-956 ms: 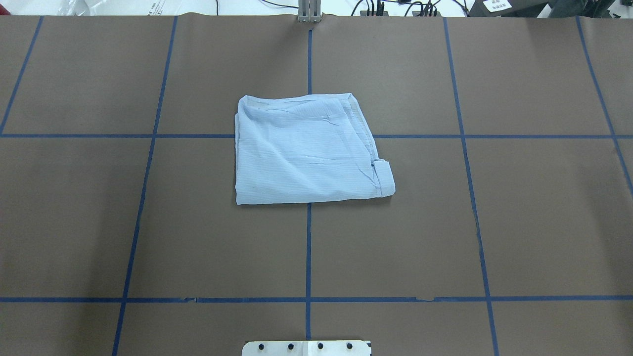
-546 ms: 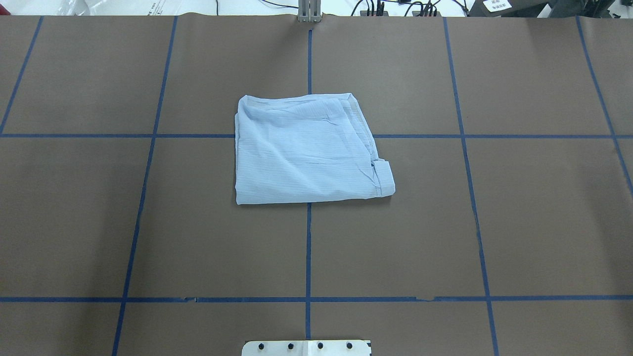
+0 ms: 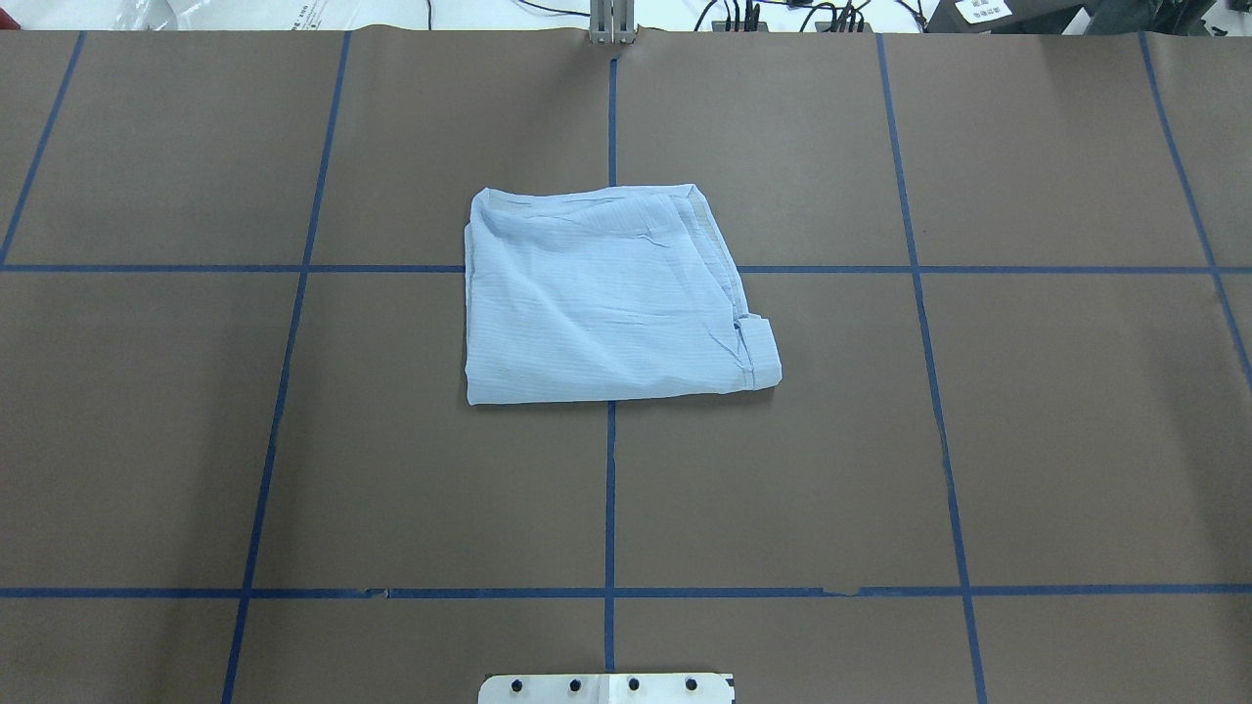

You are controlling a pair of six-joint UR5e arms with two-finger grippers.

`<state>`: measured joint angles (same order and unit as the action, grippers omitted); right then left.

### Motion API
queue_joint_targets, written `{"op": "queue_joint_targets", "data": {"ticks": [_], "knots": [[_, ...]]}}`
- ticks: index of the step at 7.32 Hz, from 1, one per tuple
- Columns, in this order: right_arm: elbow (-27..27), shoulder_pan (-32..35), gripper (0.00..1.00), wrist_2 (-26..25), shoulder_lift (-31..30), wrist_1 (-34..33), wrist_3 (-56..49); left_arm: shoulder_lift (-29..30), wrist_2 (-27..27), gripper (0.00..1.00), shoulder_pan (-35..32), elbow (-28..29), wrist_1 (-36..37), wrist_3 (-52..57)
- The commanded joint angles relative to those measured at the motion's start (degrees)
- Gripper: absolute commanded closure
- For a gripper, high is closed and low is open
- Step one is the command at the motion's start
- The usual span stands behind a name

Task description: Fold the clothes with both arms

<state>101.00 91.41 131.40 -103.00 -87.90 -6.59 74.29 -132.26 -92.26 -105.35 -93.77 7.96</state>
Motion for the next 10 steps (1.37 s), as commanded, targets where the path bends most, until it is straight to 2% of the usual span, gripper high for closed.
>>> {"op": "queue_joint_targets", "data": {"ticks": [1, 4, 10], "knots": [[0.16, 0.00, 0.00, 0.17, 0.00, -0.34, 0.00, 0.07, 1.04, 0.00, -0.20, -0.03, -0.09, 0.21], [-0.36, 0.00, 0.00, 0.10, -2.54, 0.35, -0.53, 0.25, 1.04, 0.00, -0.11, 0.06, -0.27, 0.21], [1.22, 0.00, 0.00, 0.53, -2.55, 0.27, -0.35, -0.11, 1.13, 0.00, -0.20, -0.21, -0.18, 0.12]]}}
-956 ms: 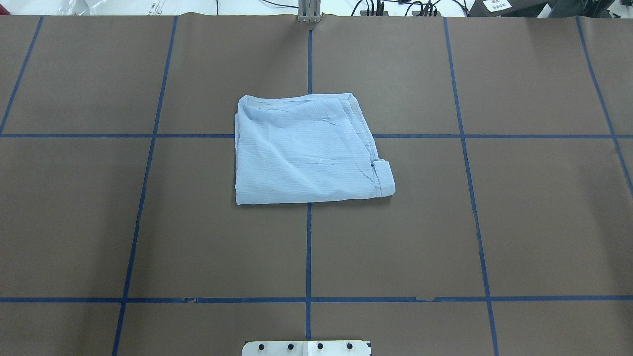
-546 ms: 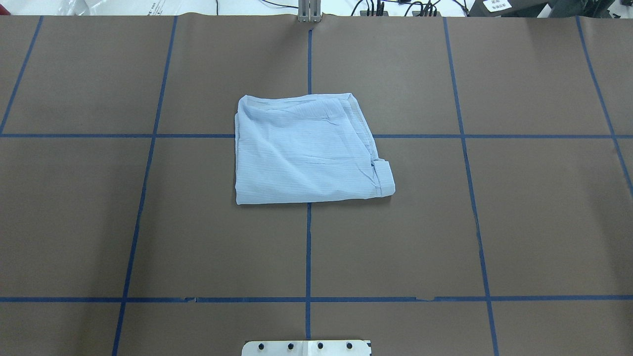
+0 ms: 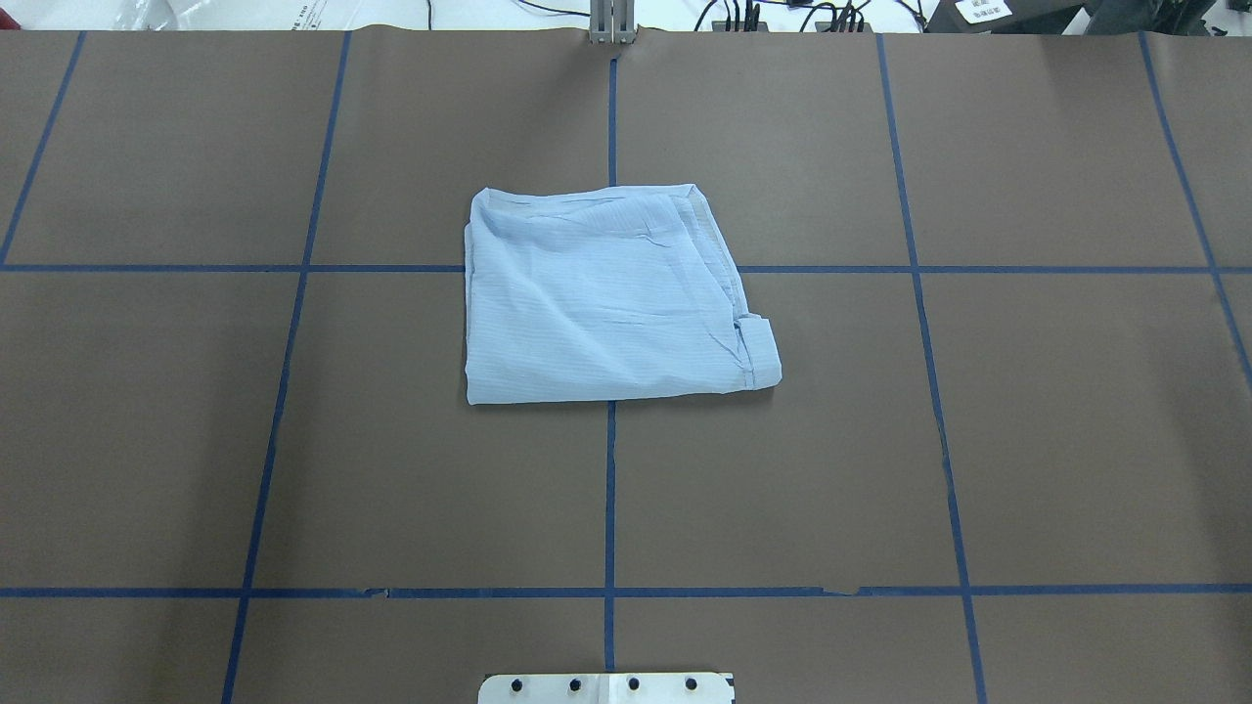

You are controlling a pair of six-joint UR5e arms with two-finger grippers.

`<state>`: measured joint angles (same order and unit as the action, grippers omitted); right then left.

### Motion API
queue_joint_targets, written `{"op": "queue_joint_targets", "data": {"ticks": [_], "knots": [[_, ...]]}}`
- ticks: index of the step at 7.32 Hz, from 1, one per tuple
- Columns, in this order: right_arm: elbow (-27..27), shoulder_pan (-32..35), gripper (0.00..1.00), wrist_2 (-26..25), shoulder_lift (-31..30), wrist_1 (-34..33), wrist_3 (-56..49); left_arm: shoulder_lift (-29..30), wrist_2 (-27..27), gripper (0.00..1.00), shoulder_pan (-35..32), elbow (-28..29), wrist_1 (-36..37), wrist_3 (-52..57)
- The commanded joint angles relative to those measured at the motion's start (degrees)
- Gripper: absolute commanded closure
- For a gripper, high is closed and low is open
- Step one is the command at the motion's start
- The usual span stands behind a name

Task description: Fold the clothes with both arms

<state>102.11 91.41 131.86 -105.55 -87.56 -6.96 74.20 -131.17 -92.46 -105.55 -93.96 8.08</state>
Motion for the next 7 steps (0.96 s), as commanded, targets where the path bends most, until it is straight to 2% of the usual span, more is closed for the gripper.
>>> {"op": "queue_joint_targets", "data": {"ticks": [1, 7], "knots": [[0.10, 0.00, 0.00, 0.15, -0.01, -0.07, 0.01, -0.11, 0.04, 0.00, 0.00, 0.17, 0.00, 0.01], [0.98, 0.09, 0.00, 0.67, -0.09, -0.07, 0.54, -0.46, 0.04, 0.00, 0.00, 0.70, 0.00, -0.08]]}}
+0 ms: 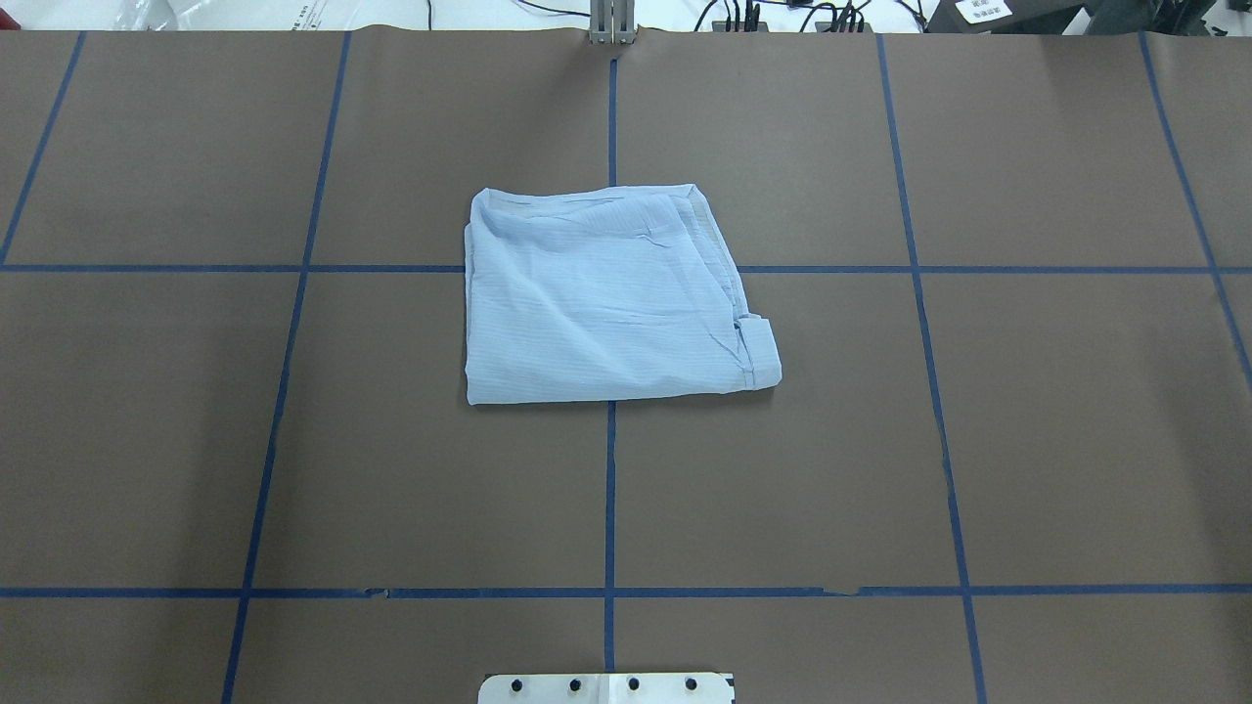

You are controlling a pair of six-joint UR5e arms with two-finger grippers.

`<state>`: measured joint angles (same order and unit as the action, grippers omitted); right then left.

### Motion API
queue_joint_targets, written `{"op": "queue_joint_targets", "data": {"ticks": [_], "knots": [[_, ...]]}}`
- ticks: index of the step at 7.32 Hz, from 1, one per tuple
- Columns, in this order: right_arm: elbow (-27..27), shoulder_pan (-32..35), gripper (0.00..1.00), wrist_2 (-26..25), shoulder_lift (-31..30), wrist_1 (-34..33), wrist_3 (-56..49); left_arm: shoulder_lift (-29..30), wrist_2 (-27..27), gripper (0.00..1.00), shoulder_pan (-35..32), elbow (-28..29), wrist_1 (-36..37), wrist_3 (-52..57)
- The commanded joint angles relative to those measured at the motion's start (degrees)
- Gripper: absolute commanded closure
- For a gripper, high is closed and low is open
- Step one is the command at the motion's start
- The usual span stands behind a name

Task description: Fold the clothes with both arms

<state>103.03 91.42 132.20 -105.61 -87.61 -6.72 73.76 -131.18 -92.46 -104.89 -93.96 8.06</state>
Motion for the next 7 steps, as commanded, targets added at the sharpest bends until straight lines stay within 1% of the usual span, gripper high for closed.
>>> {"op": "queue_joint_targets", "data": {"ticks": [1, 7], "knots": [[0.06, 0.07, 0.00, 0.34, -0.04, -0.19, 0.39, -0.02, -0.04, 0.00, 0.00, -0.05, 0.00, -0.07], [0.06, 0.16, 0.00, 0.25, -0.74, -0.45, 0.47, 0.24, -0.04, 0.00, 0.00, -0.49, 0.00, 0.02]]}}
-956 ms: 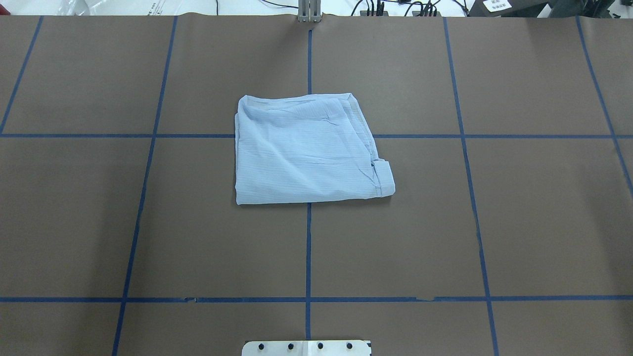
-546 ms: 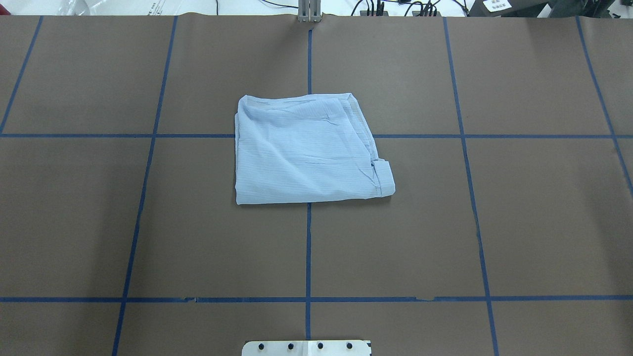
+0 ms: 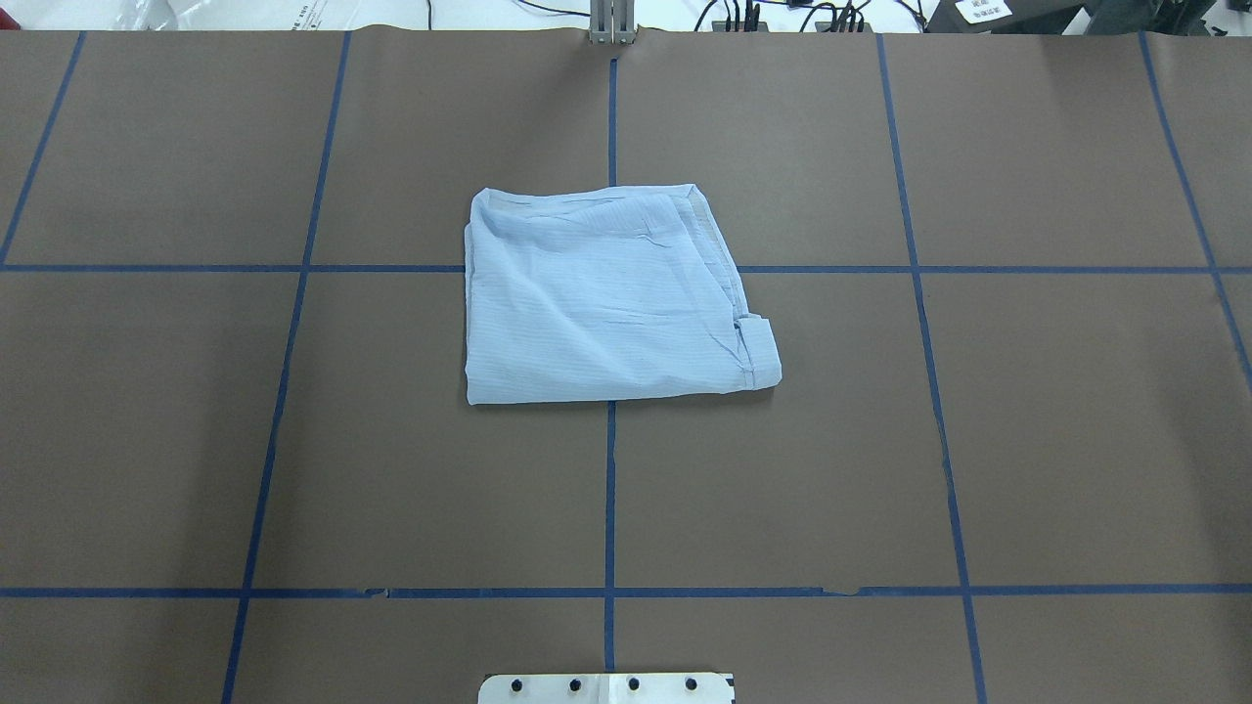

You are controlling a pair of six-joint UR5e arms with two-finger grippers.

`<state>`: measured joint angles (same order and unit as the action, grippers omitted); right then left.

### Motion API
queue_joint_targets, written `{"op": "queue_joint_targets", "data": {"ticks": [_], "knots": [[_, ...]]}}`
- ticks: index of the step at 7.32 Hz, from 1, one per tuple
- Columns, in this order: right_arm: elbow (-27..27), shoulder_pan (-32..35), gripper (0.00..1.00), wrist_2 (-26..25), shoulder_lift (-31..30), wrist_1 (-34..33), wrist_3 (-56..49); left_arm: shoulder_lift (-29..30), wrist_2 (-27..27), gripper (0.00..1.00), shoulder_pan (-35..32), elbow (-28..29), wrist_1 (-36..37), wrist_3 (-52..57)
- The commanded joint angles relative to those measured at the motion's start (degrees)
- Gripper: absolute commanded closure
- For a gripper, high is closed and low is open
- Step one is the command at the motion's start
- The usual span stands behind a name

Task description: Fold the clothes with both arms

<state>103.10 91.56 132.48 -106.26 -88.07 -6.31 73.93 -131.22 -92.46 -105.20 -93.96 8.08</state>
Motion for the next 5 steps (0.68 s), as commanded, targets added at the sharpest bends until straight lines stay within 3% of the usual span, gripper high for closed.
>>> {"op": "queue_joint_targets", "data": {"ticks": [1, 5], "knots": [[0.00, 0.11, 0.00, -0.12, -0.18, 0.00, 0.07, 0.08, 0.00, 0.00, 0.00, -0.27, 0.00, 0.00], [-0.09, 0.11, 0.00, -0.30, -0.53, 0.26, -0.01, 0.51, 0.00, 0.00, 0.00, -0.44, -0.09, 0.00]]}}
